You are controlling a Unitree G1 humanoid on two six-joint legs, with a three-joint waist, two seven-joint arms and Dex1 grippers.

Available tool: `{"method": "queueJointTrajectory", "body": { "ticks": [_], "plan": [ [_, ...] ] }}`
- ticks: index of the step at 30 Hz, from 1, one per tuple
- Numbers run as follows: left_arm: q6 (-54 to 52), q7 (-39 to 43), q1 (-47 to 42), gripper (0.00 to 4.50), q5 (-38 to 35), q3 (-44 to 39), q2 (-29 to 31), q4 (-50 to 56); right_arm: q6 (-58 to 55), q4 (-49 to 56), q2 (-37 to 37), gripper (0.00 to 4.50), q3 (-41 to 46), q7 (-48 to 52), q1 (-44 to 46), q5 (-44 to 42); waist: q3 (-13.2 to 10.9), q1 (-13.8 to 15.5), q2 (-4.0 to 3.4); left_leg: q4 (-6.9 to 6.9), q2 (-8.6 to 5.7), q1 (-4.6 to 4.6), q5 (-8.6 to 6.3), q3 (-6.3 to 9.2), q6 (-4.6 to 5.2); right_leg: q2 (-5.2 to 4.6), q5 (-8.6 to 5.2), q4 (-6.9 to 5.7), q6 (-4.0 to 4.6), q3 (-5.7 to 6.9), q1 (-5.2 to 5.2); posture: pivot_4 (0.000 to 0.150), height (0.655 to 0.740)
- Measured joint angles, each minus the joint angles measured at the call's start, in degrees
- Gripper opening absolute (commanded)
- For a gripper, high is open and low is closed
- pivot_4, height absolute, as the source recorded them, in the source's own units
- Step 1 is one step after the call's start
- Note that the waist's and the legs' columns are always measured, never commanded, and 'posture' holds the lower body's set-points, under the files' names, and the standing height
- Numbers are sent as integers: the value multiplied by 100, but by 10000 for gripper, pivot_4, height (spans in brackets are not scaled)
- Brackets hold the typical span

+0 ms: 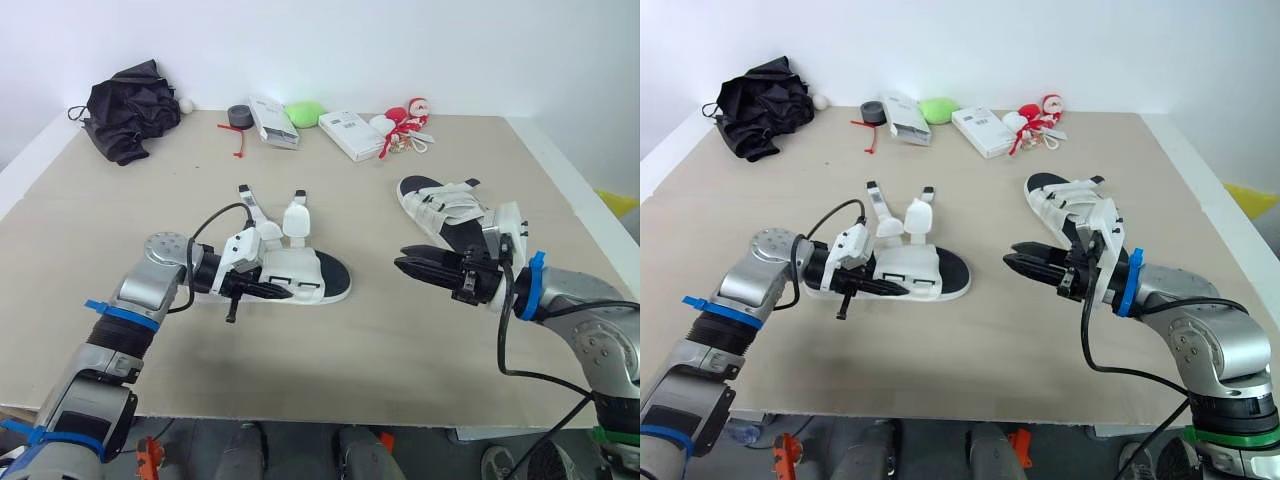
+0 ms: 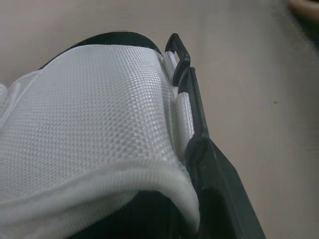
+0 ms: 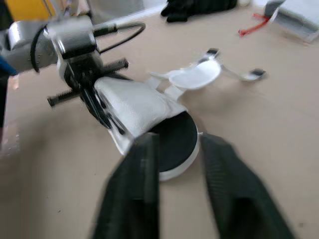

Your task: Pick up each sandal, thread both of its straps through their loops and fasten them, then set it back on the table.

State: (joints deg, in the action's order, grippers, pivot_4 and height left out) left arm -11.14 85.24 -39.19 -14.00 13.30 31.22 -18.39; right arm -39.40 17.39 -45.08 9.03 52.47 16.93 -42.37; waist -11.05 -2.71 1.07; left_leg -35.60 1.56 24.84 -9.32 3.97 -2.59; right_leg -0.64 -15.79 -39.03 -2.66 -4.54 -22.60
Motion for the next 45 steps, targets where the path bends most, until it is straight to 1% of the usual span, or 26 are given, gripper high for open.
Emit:
{"method": "queueJointTrajectory", "body": {
  "ticks": [5,8,11,15,17,22,29,34,36,39,45],
  "plan": [
    [-23,161,144,0,-112,44,-144,224,84,-364,-2,762,-581,437,236,314,0,-4,0,0,1,2,0,0,0,1,0,-1,0,-1,-4,1500,7380],
    [-21,163,313,0,-116,164,-255,348,224,-823,52,762,-1411,847,812,860,0,-9,-1,0,2,-3,0,-3,1,3,2,-2,0,-3,-1,1500,7380],
    [-21,157,369,0,-137,182,-281,371,255,-942,56,762,-1594,940,896,993,0,-2,-1,-1,3,-1,0,-2,0,4,2,-2,0,-3,-2,1500,7380],
    [-28,117,446,0,-146,201,-316,508,408,-1379,195,762,-2236,1370,1298,1467,0,3,-1,-3,1,0,0,-2,0,2,1,-2,-1,-3,-2,1500,7380],
    [-27,115,455,0,-146,205,-319,522,430,-1405,214,762,-2272,1390,1306,1495,0,13,-1,-2,2,1,0,1,0,3,1,-2,-1,0,-1,1500,7380],
    [5,7,478,0,-105,216,-367,550,589,-1766,568,762,-2680,1594,1676,1844,0,3,-2,-4,2,-10,0,-1,0,3,4,-3,-1,-2,7,1500,7380],
    [80,-145,544,0,-52,200,-421,605,696,-2181,1016,762,-2921,1688,2028,2135,1,17,-3,-7,1,-19,1,3,0,2,4,-3,-1,2,23,1500,7380],
    [191,-190,535,0,0,194,-474,564,718,-2407,1099,762,-2921,1757,2169,2202,1,11,-3,-11,3,-23,3,3,0,3,12,-3,1,1,26,1500,7380],
    [396,-230,463,0,55,165,-545,346,847,-2680,1231,762,-2868,1764,2228,2272,2,9,-4,-10,4,-31,14,2,5,6,23,-3,3,1,31,1500,7380],
    [435,-252,458,0,65,151,-563,308,865,-2800,1286,762,-2830,1766,2251,2276,2,1,-4,-9,5,-32,25,2,-3,6,33,-3,2,1,31,1500,7380],
    [504,-246,430,0,70,147,-605,201,965,-3116,1358,762,-2793,2014,2347,2344,2,0,-5,-9,5,-33,38,1,-1,6,45,-3,0,0,32,1500,7380]
  ]
}}
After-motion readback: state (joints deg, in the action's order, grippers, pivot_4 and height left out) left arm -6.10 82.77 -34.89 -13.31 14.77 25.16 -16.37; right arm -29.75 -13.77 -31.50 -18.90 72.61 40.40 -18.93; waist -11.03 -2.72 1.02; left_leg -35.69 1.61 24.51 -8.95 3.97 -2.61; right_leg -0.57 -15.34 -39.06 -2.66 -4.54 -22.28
